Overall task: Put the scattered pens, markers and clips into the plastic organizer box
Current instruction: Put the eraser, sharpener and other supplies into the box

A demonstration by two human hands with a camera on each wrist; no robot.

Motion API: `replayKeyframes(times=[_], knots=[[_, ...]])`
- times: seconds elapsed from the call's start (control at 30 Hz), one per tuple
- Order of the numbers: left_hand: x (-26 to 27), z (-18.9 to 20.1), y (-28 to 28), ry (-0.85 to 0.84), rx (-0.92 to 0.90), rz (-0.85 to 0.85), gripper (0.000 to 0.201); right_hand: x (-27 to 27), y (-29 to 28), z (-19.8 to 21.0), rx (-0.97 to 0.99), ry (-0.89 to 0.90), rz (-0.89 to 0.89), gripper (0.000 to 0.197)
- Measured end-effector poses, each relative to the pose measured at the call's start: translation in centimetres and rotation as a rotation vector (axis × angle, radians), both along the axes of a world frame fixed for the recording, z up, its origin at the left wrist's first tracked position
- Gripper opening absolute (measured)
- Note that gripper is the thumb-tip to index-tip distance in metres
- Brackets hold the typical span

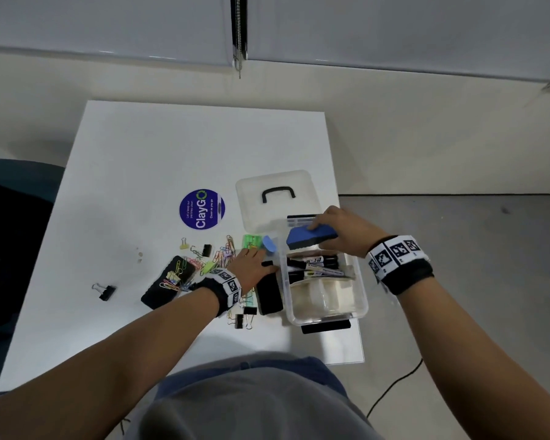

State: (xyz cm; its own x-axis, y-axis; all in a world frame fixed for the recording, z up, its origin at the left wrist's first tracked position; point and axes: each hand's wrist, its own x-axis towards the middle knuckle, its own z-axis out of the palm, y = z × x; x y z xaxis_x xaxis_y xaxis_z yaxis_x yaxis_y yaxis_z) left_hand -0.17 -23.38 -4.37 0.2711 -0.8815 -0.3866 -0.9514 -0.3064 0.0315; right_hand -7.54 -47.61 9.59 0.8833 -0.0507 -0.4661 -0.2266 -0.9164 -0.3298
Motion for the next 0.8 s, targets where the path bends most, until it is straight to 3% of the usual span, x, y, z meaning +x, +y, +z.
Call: replayKeyframes(times=[0.17,0.33,0.47,0.6,0.7,0.8], knots=[[0.3,-0.2,-0.1,0.008,0.031,0.009,0.049,0.4,0.1,-2.0,0.115,0.058,-0.007,0.03],[1.6,1.0,1.4,0.206,-0.061,0.092,0.052,1.2,0.6,-4.4,0.001,0.19,0.041,0.03],[2.6,2.3,3.0,0.475,-0.061,0.32,0.051,2.1,1.2,-5.8,0.003,0.262,0.057,0.042],[3.6,4.5,4.7,0.731,-0.121,0.572,0.03,2.7,1.6,-6.5,-0.002,0.325,0.073,0.05],[4.9,6.3,5.9,0.782,-0.265,0.696,0.021,3.0,1.5,-6.7,0.028,0.281,-0.001,0.046],[6.5,8.8,6.4,0.729,-0.417,0.804,0.017,3.2,1.0,-5.5,0.113,0.195,-0.112,0.036]])
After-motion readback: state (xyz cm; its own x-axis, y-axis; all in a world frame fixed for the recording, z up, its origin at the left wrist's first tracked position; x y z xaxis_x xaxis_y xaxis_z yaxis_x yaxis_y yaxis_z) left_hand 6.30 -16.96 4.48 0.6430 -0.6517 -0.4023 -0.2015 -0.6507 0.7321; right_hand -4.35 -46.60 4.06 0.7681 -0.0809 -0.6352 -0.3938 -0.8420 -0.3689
